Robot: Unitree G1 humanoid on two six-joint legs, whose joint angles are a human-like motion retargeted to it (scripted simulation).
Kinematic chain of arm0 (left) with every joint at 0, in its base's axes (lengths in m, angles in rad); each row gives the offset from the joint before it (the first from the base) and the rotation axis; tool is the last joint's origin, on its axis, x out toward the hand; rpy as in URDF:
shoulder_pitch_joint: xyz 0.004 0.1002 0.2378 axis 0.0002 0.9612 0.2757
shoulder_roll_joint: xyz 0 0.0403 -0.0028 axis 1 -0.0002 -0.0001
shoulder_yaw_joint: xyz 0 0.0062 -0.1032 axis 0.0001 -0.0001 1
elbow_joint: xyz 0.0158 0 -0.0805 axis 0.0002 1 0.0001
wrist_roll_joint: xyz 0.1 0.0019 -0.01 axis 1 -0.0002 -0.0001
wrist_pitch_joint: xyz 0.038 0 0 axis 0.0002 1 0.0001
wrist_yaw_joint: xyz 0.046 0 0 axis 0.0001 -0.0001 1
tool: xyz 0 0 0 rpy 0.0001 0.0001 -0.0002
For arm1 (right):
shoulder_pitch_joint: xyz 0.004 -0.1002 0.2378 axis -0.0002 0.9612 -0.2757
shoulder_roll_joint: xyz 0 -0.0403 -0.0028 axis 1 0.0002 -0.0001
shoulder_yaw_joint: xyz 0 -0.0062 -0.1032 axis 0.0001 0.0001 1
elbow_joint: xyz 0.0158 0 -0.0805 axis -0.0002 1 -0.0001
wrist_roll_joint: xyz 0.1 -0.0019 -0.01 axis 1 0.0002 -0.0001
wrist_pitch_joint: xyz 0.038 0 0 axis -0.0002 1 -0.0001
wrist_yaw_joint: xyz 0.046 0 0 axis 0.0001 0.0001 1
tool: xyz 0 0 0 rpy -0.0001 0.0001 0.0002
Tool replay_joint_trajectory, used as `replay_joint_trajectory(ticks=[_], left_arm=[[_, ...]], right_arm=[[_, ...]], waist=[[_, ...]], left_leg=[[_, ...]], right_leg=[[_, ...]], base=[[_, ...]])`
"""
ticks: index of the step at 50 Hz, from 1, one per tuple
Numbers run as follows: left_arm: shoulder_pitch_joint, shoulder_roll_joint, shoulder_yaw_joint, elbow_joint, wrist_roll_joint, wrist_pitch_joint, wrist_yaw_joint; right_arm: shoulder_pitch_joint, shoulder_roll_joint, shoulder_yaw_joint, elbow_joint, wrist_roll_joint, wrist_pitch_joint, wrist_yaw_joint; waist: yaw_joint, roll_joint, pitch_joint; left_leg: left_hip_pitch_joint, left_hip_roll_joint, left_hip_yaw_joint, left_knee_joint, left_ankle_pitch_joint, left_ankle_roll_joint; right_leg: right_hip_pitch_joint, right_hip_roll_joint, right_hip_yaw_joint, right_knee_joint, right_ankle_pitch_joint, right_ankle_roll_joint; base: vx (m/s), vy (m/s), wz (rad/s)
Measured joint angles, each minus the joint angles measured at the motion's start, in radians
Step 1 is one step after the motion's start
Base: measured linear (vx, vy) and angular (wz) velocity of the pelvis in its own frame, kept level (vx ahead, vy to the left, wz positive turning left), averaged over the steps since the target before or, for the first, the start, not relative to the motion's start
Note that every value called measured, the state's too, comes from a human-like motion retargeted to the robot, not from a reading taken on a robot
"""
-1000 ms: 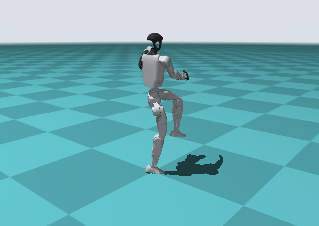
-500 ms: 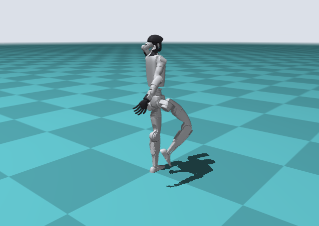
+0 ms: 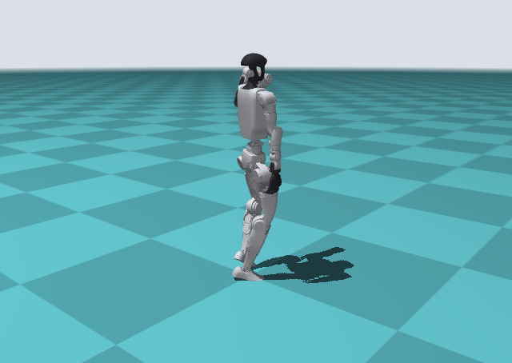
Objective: Upper body actions
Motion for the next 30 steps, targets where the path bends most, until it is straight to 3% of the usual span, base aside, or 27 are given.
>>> replay_joint_trajectory(ticks=[2, 3, 5, 6, 10, 12, 15, 18, 22, 23, 27, 28, 30], left_arm=[[0.224, 0.101, -0.065, 0.000, 0.018, 0.067, -0.013], [0.309, 0.161, -0.115, 0.000, 0.047, 0.083, -0.040], [0.438, 0.282, -0.186, 0.000, 0.124, 0.114, -0.122], [0.472, 0.336, -0.218, 0.000, 0.138, 0.121, -0.144], [0.558, 0.511, -0.344, 0.000, 0.135, 0.094, -0.171], [0.583, 0.550, -0.384, 0.000, 0.122, 0.081, -0.168], [0.590, 0.564, -0.433, 0.000, 0.097, 0.077, -0.154], [0.575, 0.541, -0.447, 0.000, 0.091, 0.064, -0.147], [0.471, 0.489, -0.421, 0.000, 0.111, 0.015, -0.163], [0.424, 0.456, -0.412, 0.000, 0.119, -0.010, -0.164], [0.095, 0.377, -0.388, 0.000, 0.077, -0.021, -0.103], [0.023, 0.361, -0.380, 0.000, 0.065, -0.021, -0.086], [-0.095, 0.310, -0.347, 0.000, 0.057, -0.021, -0.067]], right_arm=[[-0.152, 0.075, 0.019, -0.052, 0.047, -0.014, 0.052], [-0.235, 0.106, 0.018, -0.093, 0.069, -0.023, 0.108], [-0.397, 0.187, -0.027, -0.201, 0.037, -0.040, 0.195], [-0.474, 0.212, -0.028, -0.271, 0.010, -0.067, 0.213], [-0.715, 0.230, 0.078, -0.545, -0.048, -0.199, 0.257], [-0.789, 0.213, 0.137, -0.666, -0.059, -0.261, 0.225], [-0.855, 0.163, 0.181, -0.800, -0.103, -0.330, 0.147], [-0.858, 0.145, 0.187, -0.825, -0.124, -0.342, 0.120], [-0.777, 0.164, 0.178, -0.814, -0.144, -0.348, 0.117], [-0.701, 0.194, 0.174, -0.789, -0.150, -0.343, 0.125], [-0.379, 0.205, 0.239, -0.789, -0.169, -0.387, 0.207], [-0.280, 0.194, 0.244, -0.785, -0.173, -0.392, 0.219], [-0.036, 0.165, 0.230, -0.762, -0.201, -0.391, 0.228]], waist=[[0.125, -0.015, 0.044], [0.158, -0.004, 0.073], [0.201, 0.032, 0.142], [0.243, 0.052, 0.177], [0.412, 0.043, 0.267], [0.505, 0.013, 0.274], [0.543, -0.031, 0.269], [0.525, -0.057, 0.211], [0.444, -0.048, 0.079], [0.405, -0.041, 0.014], [0.229, 0.025, -0.071], [0.196, 0.039, -0.096], [0.110, 0.041, -0.159]], left_leg=[[-0.168, 0.134, 0.078, 0.357, 0.073, 0.137], [-0.249, 0.175, 0.058, 0.504, 0.013, 0.161], [-0.385, 0.375, 0.077, 0.795, -0.098, 0.203], [-0.468, 0.412, 0.065, 0.877, -0.131, 0.216], [-0.745, 0.473, 0.090, 1.041, -0.244, 0.221], [-0.805, 0.481, 0.131, 1.017, -0.263, 0.193], [-0.814, 0.487, 0.176, 0.980, -0.287, 0.172], [-0.723, 0.506, 0.191, 0.993, -0.288, 0.176], [-0.487, 0.483, 0.139, 0.849, -0.257, 0.102], [-0.388, 0.438, 0.156, 0.741, -0.249, 0.102], [-0.116, 0.246, 0.068, 0.244, -0.233, 0.047], [-0.049, 0.165, 0.015, 0.071, -0.274, -0.019], [0.126, 0.063, -0.001, -0.251, -0.454, -0.043]], right_leg=[[0.000, 0.004, 0.137, -0.027, -0.004, -0.017], [-0.013, 0.014, 0.178, -0.008, 0.008, -0.025], [-0.010, 0.028, 0.186, 0.017, 0.013, -0.055], [-0.002, 0.046, 0.202, 0.006, 0.024, -0.072], [0.001, 0.040, 0.316, -0.040, 0.077, -0.094], [-0.025, 0.002, 0.308, -0.054, 0.095, -0.106], [-0.057, -0.008, 0.336, -0.064, 0.104, -0.106], [-0.060, 0.000, 0.341, -0.086, 0.099, -0.096], [-0.090, 0.066, 0.300, -0.106, 0.096, -0.084], [-0.080, 0.078, 0.271, -0.125, 0.099, -0.079], [-0.078, 0.132, 0.122, -0.130, 0.083, -0.052], [-0.077, 0.150, 0.089, -0.122, 0.082, -0.048], [-0.072, 0.150, 0.009, -0.068, 0.116, -0.038]], base=[[-0.45, -0.37, -1.77], [-0.38, -0.33, -1.17], [-0.36, -0.26, -0.91], [-0.43, -0.10, -1.15], [-0.23, -0.05, -1.39], [0.11, -0.03, -1.41], [0.07, -0.10, -0.08], [0.15, 0.08, 0.60], [0.27, 0.25, 0.78], [0.37, 0.20, 1.30], [0.51, 0.18, 1.32], [0.72, 0.17, 1.08], [0.78, 0.13, 1.38]])
